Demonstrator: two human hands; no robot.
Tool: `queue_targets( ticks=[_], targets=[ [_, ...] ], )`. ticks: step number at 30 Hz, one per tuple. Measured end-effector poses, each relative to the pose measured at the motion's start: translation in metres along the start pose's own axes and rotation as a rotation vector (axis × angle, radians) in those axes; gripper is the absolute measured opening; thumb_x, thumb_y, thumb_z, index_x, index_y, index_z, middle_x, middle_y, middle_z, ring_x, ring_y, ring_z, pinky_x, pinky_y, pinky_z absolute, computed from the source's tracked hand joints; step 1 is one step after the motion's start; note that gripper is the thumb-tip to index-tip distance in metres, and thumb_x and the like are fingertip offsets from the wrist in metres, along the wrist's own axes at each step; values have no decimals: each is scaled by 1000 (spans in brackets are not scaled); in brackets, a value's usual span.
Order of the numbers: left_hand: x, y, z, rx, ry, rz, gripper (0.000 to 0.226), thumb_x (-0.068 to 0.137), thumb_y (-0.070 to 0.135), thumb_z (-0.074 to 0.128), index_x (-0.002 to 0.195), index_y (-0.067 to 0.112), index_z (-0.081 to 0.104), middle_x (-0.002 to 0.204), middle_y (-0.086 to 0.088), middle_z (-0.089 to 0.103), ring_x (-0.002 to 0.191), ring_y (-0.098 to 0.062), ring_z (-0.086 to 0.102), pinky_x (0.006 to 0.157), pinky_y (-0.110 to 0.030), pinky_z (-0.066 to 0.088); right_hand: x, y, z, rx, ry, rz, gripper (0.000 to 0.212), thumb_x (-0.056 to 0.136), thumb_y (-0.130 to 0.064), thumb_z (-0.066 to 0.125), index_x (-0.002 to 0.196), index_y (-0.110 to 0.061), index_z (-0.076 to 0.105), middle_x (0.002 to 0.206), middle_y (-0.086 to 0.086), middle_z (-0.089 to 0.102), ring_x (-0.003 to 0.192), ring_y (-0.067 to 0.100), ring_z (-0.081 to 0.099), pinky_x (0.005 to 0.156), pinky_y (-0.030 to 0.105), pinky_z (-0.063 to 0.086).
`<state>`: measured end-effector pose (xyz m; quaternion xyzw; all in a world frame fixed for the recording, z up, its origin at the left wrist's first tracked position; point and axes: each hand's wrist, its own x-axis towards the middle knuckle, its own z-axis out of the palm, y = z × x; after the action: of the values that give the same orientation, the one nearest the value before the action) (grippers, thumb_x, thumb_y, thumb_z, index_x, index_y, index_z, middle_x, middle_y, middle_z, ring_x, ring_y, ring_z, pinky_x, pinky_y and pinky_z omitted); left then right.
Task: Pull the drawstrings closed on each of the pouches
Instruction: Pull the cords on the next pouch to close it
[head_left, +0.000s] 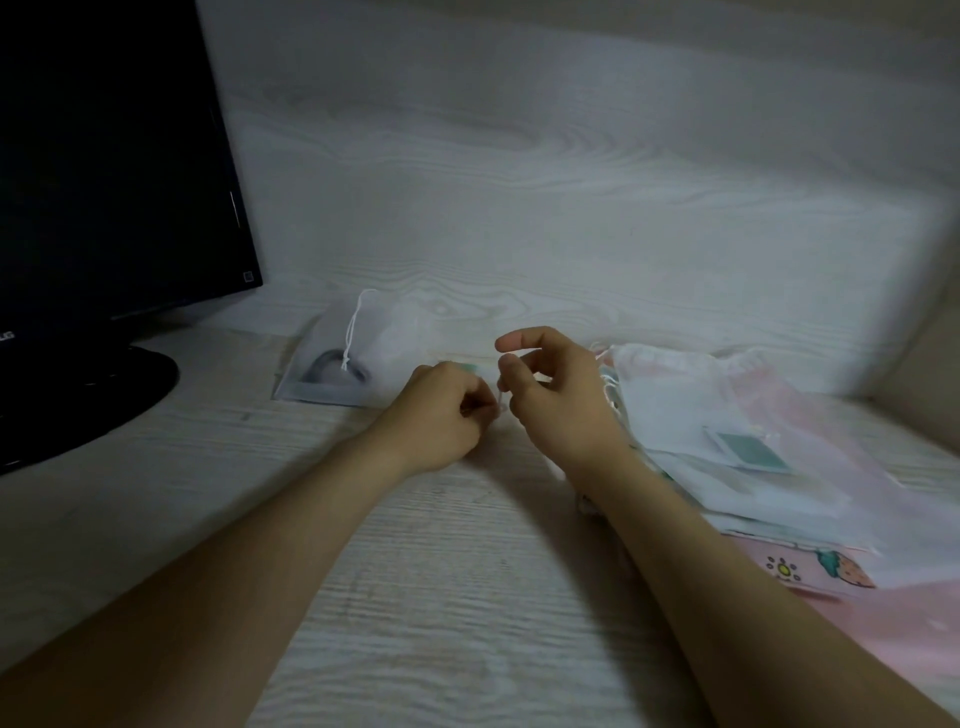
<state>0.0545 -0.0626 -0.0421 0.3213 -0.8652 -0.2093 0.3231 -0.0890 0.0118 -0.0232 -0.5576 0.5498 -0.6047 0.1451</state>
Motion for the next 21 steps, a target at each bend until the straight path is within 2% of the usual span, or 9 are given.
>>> queue_targets(
  ticks=[3, 7, 9, 11, 13, 14, 17, 19, 21],
  targets=[
    [-1, 2, 3, 46, -41, 47, 20, 100, 18, 62, 89, 20, 79, 74, 3, 71, 69, -7, 62, 62, -18, 40, -1, -3, 1, 5, -23, -12, 15, 98, -7, 61, 105, -15, 71, 78, 15, 72, 62, 11, 65, 60, 23, 51],
    [0, 3, 5, 79, -102, 79, 22, 98, 9, 62, 95, 19, 82, 86, 2, 77, 79, -8, 65, 70, -21, 48, -1, -3, 0, 58, -1, -6, 14, 99, -7, 59, 103, -15, 71, 71, 11, 67, 60, 15, 61, 60, 30, 51],
    [1, 2, 5, 92, -121, 93, 20, 97, 9, 64, 97, 18, 83, 88, 3, 78, 81, -8, 66, 72, -20, 48, 1, -2, -2, 55, 13, -22, 14, 101, -8, 58, 103, -15, 70, 69, 8, 66, 59, 17, 61, 61, 29, 50],
    [2, 1, 5, 76, -129, 93, 16, 99, 14, 67, 90, 15, 80, 83, 4, 76, 78, -5, 65, 70, -20, 46, 1, -3, -4, 78, -4, -35, 13, 103, -8, 57, 105, -12, 69, 68, 8, 65, 57, 18, 60, 58, 28, 49],
    [2, 1, 4, 32, -103, 84, 21, 101, 16, 68, 81, 19, 75, 76, 9, 72, 73, 3, 62, 66, -12, 41, 2, -5, -5, 118, -5, -57, 12, 104, -6, 57, 106, -8, 68, 68, 8, 65, 58, 19, 61, 58, 29, 50],
    [2, 1, 4, -4, -77, 70, 21, 101, 15, 68, 83, 19, 77, 77, 11, 72, 72, 7, 62, 67, -8, 40, 2, -7, -6, 137, 8, -74, 12, 103, -5, 57, 107, -6, 68, 71, 9, 67, 62, 19, 65, 59, 29, 52],
    [5, -2, 2, -130, -38, -14, 16, 102, 16, 68, 96, 18, 83, 83, 12, 78, 81, 9, 68, 80, -10, 48, 5, -7, -6, 79, 52, -145, 21, 102, 0, 55, 116, -9, 68, 105, 2, 76, 95, 16, 73, 79, 32, 59],
    [6, -7, 2, -211, -48, -58, 17, 102, 17, 68, 95, 21, 83, 86, 12, 79, 88, 3, 72, 90, -22, 54, 6, -5, -8, -58, 33, -229, 45, 98, 7, 49, 134, -17, 61, 135, -5, 66, 118, 10, 66, 94, 34, 58],
    [7, -10, 0, -298, -50, -106, 20, 103, 17, 68, 91, 25, 81, 89, 6, 81, 93, -11, 76, 95, -38, 59, 3, -4, -11, -216, -4, -296, 63, 94, 13, 44, 145, -24, 53, 155, -6, 49, 126, 3, 58, 96, 27, 55]
  ],
)
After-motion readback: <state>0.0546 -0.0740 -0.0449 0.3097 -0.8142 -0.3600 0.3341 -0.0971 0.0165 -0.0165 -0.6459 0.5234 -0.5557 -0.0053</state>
